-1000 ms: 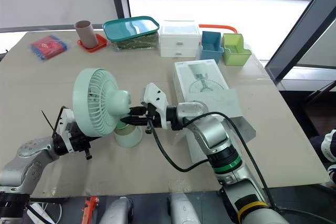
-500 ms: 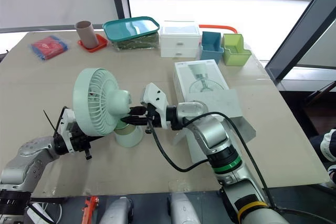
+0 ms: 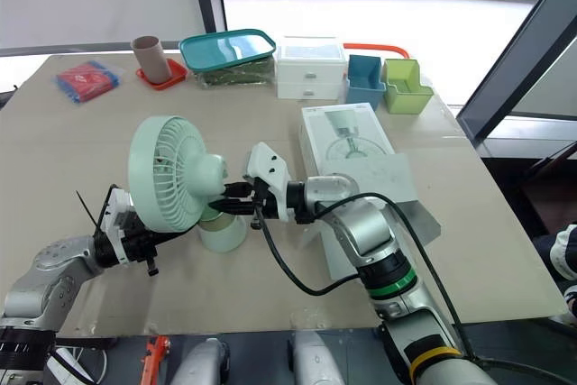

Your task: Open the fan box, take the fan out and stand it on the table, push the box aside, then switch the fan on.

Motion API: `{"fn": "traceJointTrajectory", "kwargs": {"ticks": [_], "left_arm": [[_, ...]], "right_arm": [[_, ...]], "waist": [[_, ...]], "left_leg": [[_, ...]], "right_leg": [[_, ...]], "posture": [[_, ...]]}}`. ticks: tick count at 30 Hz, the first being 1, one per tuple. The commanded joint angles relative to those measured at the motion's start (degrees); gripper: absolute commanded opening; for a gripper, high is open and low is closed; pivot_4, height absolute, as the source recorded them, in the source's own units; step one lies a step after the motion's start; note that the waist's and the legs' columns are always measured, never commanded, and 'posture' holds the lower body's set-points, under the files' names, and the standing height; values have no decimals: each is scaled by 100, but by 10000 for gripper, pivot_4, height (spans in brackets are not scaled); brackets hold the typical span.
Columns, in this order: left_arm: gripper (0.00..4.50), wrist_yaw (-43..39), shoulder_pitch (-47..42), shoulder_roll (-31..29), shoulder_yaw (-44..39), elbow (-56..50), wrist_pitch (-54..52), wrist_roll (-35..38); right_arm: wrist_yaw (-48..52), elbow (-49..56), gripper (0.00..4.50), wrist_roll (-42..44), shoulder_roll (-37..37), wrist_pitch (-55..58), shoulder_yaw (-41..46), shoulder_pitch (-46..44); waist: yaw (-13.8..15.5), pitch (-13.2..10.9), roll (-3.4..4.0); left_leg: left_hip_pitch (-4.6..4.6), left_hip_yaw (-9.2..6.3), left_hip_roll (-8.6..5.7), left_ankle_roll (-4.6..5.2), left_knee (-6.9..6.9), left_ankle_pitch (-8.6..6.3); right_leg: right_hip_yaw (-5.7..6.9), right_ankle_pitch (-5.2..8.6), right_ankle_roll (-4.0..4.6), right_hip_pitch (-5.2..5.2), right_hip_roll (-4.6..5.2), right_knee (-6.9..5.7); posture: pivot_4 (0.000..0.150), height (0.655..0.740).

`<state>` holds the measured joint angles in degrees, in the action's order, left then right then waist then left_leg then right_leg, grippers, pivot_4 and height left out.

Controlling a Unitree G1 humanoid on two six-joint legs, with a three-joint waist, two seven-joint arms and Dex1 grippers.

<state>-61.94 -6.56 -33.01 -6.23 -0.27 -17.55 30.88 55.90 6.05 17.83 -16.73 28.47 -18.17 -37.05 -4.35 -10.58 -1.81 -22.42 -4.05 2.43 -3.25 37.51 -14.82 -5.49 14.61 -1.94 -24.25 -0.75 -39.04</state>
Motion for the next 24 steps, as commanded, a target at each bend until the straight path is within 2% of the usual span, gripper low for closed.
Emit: {"fn": "traceJointTrajectory", "kwargs": {"ticks": [1, 24], "left_arm": [[111, -130, -24, 29, 211, -202, -16, -19], [111, -114, -56, 60, 237, -321, -78, -20]], "right_arm": [[-63, 159, 7827, 11, 44, -50, 0, -42], [-40, 127, 7827, -25, 30, -35, -50, -63]], "waist": [[0, 0, 0], [5, 1, 1]], "left_leg": [[0, 0, 0, 0, 0, 0], [2, -1, -3, -1, 1, 1]], "right_leg": [[0, 0, 0, 0, 0, 0], [0, 0, -1, 3, 2, 0]], "posture": [[1500, 7400], [1500, 7400]]}}
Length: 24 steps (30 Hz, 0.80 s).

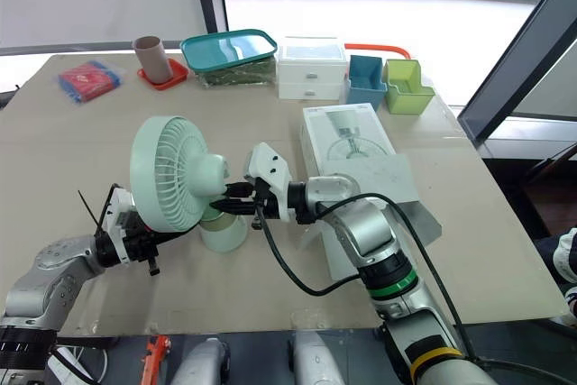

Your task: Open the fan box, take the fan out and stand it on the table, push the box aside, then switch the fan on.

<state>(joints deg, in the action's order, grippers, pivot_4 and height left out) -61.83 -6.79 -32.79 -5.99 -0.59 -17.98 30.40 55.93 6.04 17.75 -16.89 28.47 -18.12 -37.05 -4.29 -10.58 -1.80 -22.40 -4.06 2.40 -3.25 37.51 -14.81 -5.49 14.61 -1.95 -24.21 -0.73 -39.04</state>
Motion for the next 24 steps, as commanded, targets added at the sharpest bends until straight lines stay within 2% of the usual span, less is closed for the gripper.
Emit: {"fn": "traceJointTrajectory", "kwargs": {"ticks": [1, 16, 24], "left_arm": [[111, -127, -43, 37, 219, -274, -26, 17], [111, -89, -20, 6, 144, -286, 11, 4], [111, 6, 164, -294, -397, -499, -15, 156]], "right_arm": [[-39, 111, 7827, -21, 49, -42, -56, -68], [4, 21, 7827, -48, 41, -60, -76, -120], [98, -171, 7827, 1, 56, -165, 38, -253]], "waist": [[0, 0, 0], [0, 0, 0], [-5, -1, 1]], "left_leg": [[0, 0, 0, 0, 0, 0], [0, 0, 0, 0, 0, 0], [2, 0, 5, 0, 0, 0]], "right_leg": [[0, 0, 0, 0, 0, 0], [0, 0, 0, 0, 0, 0], [1, -2, 3, -1, -4, 0]], "posture": [[1500, 7400], [1500, 7400], [1500, 7400]]}}
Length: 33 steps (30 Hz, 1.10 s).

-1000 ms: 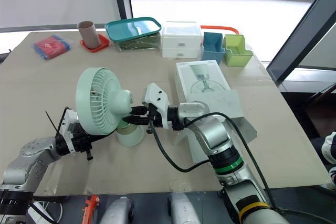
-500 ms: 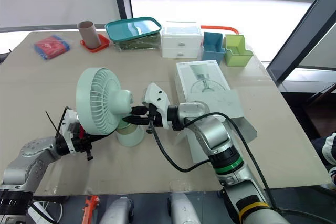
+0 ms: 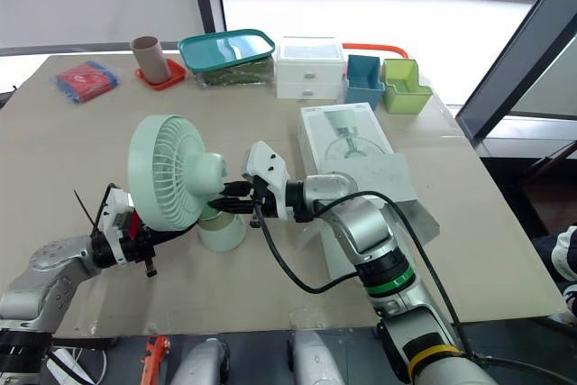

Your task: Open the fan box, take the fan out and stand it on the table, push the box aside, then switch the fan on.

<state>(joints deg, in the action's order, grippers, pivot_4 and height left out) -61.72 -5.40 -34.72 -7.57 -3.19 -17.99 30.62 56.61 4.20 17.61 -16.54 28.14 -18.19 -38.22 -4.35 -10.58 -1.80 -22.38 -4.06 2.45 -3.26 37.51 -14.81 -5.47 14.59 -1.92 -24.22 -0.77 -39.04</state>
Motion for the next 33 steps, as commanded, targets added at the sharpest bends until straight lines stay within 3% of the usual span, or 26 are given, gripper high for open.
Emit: {"fn": "traceJointTrajectory", "kwargs": {"ticks": [1, 15, 19, 22, 25, 33], "left_arm": [[111, 24, 47, -141, -282, -301, -43, 159], [111, 552, 345, -434, -1209, -444, -163, 282], [0, 510, 412, -540, -1343, -659, -261, 432], [0, 548, 427, -540, -1314, -685, -222, 371], [0, 584, 408, -499, -1285, -709, -211, 361], [0, 448, 192, -526, -1119, -647, -194, 384]], "right_arm": [[39, -24, 7827, 3, 25, -156, 44, -158], [189, -259, 7827, -74, 12, -334, 30, -302], [305, -310, 18635, -74, -35, -335, 8, -329], [390, -283, 33445, -54, -78, -299, -12, -340], [453, -184, 43478, -46, -132, -304, -7, -335], [606, 144, 43478, -36, -505, -147, 65, -250]], "waist": [[-1, 0, 1], [-6, 0, 1], [-3, 0, 1], [-3, -1, 1], [-2, -1, 1], [-1, -1, 1]], "left_leg": [[1, 0, 0, 0, 0, 0], [3, 1, 6, 0, 0, 0], [3, 1, 7, 0, 0, 0], [2, 2, 7, -1, -2, 1], [1, 2, 7, -1, -2, 0], [0, 2, 7, -1, -3, 0]], "right_leg": [[0, 0, 1, 0, 0, 0], [1, -3, 5, -1, -4, 0], [4, -4, 6, -1, -4, 0], [4, -3, 6, -2, -4, 0], [4, -3, 5, -3, -4, 1], [4, -3, 5, -4, -3, 1]], "posture": [[1500, 7400], [1500, 7400], [1500, 7400], [1500, 7400], [1500, 7400], [1500, 7400]]}}
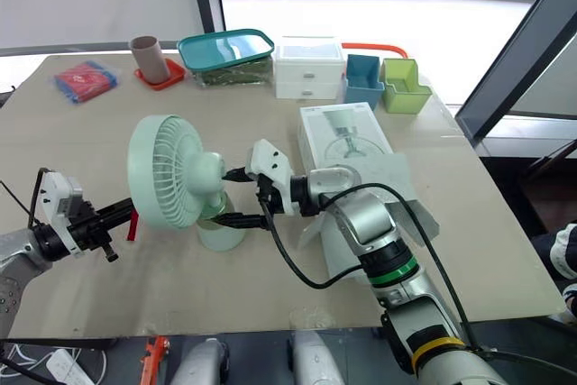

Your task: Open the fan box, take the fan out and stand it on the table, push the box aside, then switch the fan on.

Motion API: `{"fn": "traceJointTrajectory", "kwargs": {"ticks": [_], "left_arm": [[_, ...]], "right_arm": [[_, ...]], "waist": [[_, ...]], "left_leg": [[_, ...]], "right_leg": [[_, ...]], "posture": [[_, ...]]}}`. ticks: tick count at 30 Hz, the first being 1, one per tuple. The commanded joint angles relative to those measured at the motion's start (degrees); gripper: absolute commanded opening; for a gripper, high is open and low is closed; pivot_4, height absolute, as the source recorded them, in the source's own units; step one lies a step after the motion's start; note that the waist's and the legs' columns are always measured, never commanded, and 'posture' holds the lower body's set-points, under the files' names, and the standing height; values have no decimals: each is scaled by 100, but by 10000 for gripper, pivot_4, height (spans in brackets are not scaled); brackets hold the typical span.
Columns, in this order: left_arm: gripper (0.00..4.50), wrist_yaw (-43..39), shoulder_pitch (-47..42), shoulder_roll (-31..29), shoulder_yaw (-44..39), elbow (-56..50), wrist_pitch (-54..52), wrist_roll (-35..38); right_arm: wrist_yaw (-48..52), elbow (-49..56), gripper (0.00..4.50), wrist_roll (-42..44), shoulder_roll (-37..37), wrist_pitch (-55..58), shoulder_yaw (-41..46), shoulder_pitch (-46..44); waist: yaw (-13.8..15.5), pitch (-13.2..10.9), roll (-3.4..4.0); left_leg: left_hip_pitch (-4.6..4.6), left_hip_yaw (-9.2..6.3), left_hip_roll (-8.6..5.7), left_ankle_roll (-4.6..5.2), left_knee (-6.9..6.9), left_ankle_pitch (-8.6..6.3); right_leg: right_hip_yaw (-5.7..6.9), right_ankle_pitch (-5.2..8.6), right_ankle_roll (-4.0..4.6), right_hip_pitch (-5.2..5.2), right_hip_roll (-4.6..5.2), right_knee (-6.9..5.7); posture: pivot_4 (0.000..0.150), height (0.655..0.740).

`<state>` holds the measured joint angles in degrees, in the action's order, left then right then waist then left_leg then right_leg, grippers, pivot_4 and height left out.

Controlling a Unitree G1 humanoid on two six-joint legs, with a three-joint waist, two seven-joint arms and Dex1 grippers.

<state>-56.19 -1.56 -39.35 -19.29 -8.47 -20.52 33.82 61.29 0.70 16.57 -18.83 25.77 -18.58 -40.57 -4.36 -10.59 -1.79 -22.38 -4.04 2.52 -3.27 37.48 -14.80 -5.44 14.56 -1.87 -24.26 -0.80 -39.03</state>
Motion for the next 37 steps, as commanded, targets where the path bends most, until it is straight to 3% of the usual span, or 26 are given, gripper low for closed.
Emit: {"fn": "traceJointTrajectory", "kwargs": {"ticks": [1, 2, 5, 6, 7, 9, 10, 12, 14, 16, 23, 25, 36, 37], "left_arm": [[0, -139, -199, -79, 65, -118, 70, 71], [0, -163, -200, -88, 72, -119, 80, 76], [9416, -276, -242, -143, 55, -126, -39, 207], [10524, -344, -258, -165, 27, -124, -110, 300], [15146, -390, -267, -179, 8, -121, -152, 359], [20232, -362, -344, -158, 8, -79, -105, 326], [25576, -350, -362, -149, -3, -84, -52, 301], [30335, -293, -403, -128, -39, -108, -35, 314], [39482, -336, -434, -83, -144, -151, 21, 453], [44196, -410, -441, -25, -243, -183, 104, 599], [44196, 138, -10, 165, -487, -493, 311, 395], [44196, 379, 79, 164, -731, -634, 84, 647], [44196, -48, 776, -219, -922, -846, 94, 666], [44196, -59, 769, -222, -945, -837, 101, 688]], "right_arm": [[152, 572, 43478, 84, -356, 125, 128, 19], [158, 625, 43478, 97, -407, 152, 141, 41], [320, 1216, 45000, 270, -937, 389, 387, 314], [345, 1446, 45000, 377, -1078, 501, 503, 366], [346, 1585, 45000, 450, -1151, 575, 571, 387], [208, 1926, 45000, 780, -1205, 938, 860, 310], [171, 2140, 45000, 947, -1282, 1106, 1007, 314], [185, 2428, 45000, 1133, -1490, 1244, 1195, 414], [179, 2548, 45000, 1185, -1785, 1326, 1495, 615], [122, 2594, 45000, 1235, -2006, 1396, 1740, 762], [-473, 2395, 45000, 1226, -2230, 1599, 2295, 1098], [-569, 2412, 45000, 1335, -2269, 1716, 2415, 1229], [-681, 2449, 45000, 1413, -2314, 1538, 2335, 1561], [-685, 2419, 45000, 1434, -2305, 1529, 2336, 1532]], "waist": [[1, 0, 0], [1, 0, 0], [1, 0, 0], [2, 0, 0], [2, 0, 0], [3, 0, 0], [5, -1, 1], [-5, -1, 1], [-2, -1, 1], [6, 0, 0], [7, 0, -1], [9, 0, 0], [8, 0, -1], [8, 0, -1]], "left_leg": [[-1, 0, -1, 0, 0, 0], [-1, 0, -1, 0, 0, 0], [-2, 0, 0, 0, 0, 0], [-2, 0, -1, 0, 0, 0], [-3, 0, -1, 0, 0, 0], [-4, 0, -1, 0, -1, 0], [-4, 0, -1, 0, 0, 0], [-6, 0, -3, 0, -1, 0], [-2, 0, 1, 0, 0, 0], [-2, 0, 1, 0, 0, 0], [-3, 7, -6, 0, 0, 0], [-3, 7, -6, 1, -1, 0], [-2, 10, -9, 1, 1, 0], [-2, 12, -9, 1, 1, 0]], "right_leg": [[0, 0, 0, 0, 1, 0], [0, 0, 0, 0, 1, 0], [0, 0, 0, -1, 0, 0], [0, 0, 0, -1, 0, 1], [0, 1, -2, -1, 0, 1], [0, 3, -4, -1, 1, 1], [0, 4, -4, -2, 1, 1], [-1, 5, -6, -2, 2, 2], [-3, 4, -3, -3, -6, 1], [-3, 4, -4, -2, -6, 1], [-21, 11, -15, 0, -1, 3], [-21, 11, -15, 0, -2, 3], [-27, 16, -23, 0, -2, 3], [-29, 35, -54, 0, -2, 4]], "posture": [[1500, 7400], [1500, 7400], [1500, 7400], [1500, 7400], [1500, 7400], [1500, 7400], [1500, 7400], [1500, 7400], [1500, 7400], [1500, 7400], [1500, 7400], [1500, 7400], [1500, 7400], [1500, 7400]]}}
